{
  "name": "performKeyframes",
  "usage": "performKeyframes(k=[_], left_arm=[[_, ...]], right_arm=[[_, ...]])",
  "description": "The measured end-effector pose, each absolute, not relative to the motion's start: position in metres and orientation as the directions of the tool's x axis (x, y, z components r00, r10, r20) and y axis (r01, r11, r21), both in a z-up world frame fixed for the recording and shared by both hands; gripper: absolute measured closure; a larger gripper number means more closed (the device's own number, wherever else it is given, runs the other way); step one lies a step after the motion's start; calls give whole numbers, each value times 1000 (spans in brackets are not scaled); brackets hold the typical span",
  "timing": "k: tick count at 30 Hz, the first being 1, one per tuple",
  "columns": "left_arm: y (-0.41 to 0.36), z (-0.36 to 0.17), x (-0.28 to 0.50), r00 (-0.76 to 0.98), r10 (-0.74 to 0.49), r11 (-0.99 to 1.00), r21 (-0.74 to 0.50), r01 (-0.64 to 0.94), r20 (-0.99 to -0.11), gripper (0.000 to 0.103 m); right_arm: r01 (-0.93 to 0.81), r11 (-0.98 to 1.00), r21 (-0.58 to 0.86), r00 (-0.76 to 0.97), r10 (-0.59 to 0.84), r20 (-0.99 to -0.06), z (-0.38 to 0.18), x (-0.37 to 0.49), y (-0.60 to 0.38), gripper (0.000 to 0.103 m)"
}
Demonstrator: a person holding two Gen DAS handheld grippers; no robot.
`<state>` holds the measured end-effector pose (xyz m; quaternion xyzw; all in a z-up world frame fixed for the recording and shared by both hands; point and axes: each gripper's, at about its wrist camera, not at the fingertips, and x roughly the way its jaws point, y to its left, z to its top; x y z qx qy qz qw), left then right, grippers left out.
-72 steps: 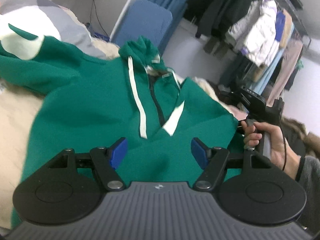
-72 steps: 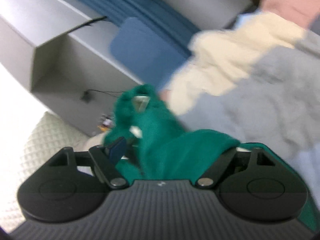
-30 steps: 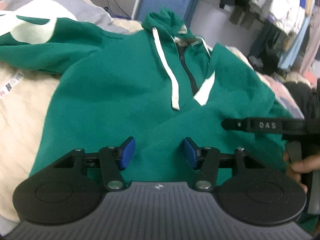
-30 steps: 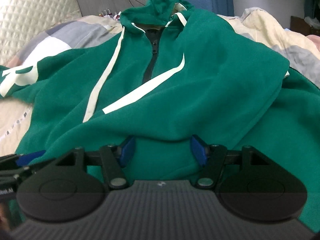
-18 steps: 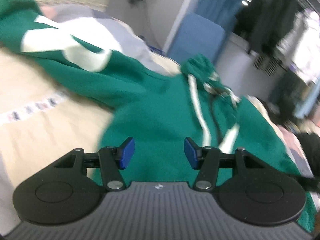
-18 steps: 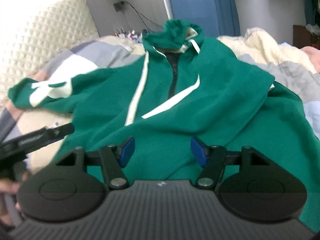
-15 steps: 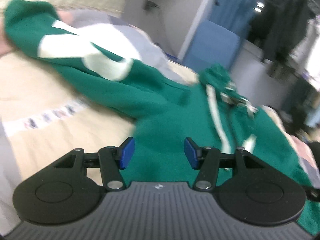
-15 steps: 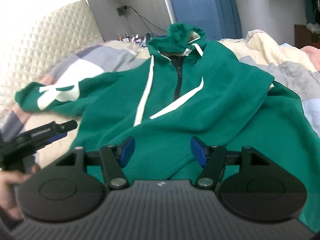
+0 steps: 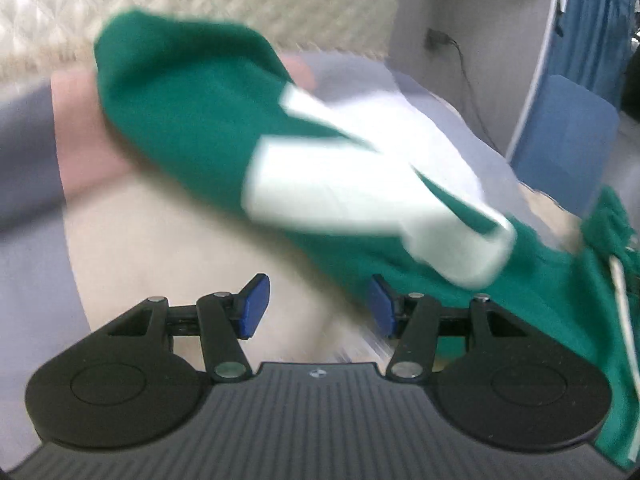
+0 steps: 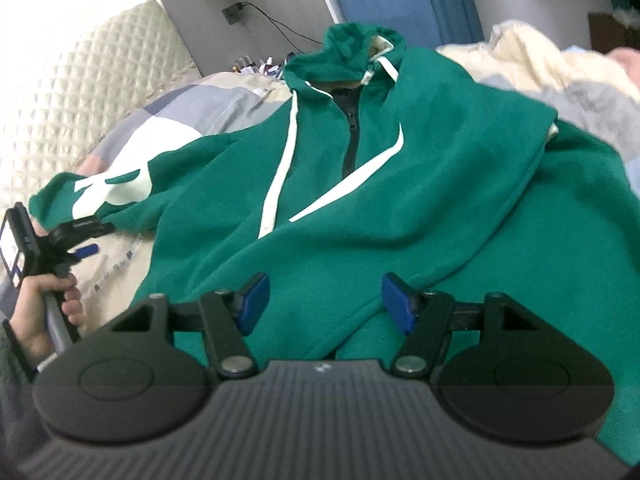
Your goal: Fold large clothes
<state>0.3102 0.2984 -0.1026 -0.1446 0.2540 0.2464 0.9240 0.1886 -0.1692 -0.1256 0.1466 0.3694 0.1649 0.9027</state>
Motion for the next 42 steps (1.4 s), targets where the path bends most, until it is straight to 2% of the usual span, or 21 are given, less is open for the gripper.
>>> performKeyframes(k=[3, 6, 10, 16, 21, 23, 25, 26, 27, 29, 30, 36, 39, 42], left_arm=[[339, -88, 324, 702, 437, 796, -122, -593, -562, 43], [373, -71, 331, 702, 456, 780, -135, -612, -547, 43], [401, -46, 338, 745, 449, 761, -225, -608, -494, 42], [422, -33, 358, 782, 415, 637, -465, -615, -465, 34], [413, -34, 395, 733, 441, 617, -419, -667, -517, 33], [409, -33, 411, 688, 462, 616, -355, -703, -559, 33], [407, -36, 421, 651, 478, 616, -303, -727, -589, 43], [405, -36, 425, 631, 485, 616, -275, -738, -605, 55], [403, -37, 427, 612, 488, 618, -249, -746, -622, 73], [399, -32, 428, 602, 488, 630, -221, -744, -632, 88], [395, -28, 426, 604, 491, 640, -210, -739, -628, 91], [344, 31, 410, 674, 510, 758, -92, -646, -534, 93], [295, 65, 398, 721, 518, 822, 34, -568, -462, 93], [233, 94, 379, 796, 473, 880, 156, -449, -378, 93]], right_arm=[[-173, 892, 418, 660, 420, -623, -133, 199, -170, 37], [-151, 872, 466, 646, 444, -621, -139, 209, -170, 37], [-138, 867, 479, 641, 447, -624, -142, 221, -167, 37], [-117, 862, 493, 629, 449, -635, -145, 230, -164, 37], [-113, 869, 481, 618, 441, -651, -150, 234, -163, 38], [-112, 869, 482, 617, 441, -651, -149, 235, -162, 38], [-114, 868, 484, 615, 444, -651, -149, 237, -161, 37], [-115, 867, 485, 614, 446, -651, -149, 238, -161, 37], [-116, 866, 487, 613, 448, -650, -149, 238, -161, 37], [-117, 863, 491, 613, 452, -649, -149, 240, -162, 37], [-119, 862, 493, 613, 454, -646, -148, 240, -162, 37], [-130, 859, 495, 634, 456, -625, -141, 235, -170, 37], [-133, 860, 493, 656, 449, -606, -134, 228, -176, 37], [-144, 859, 492, 675, 448, -586, -124, 221, -181, 37]])
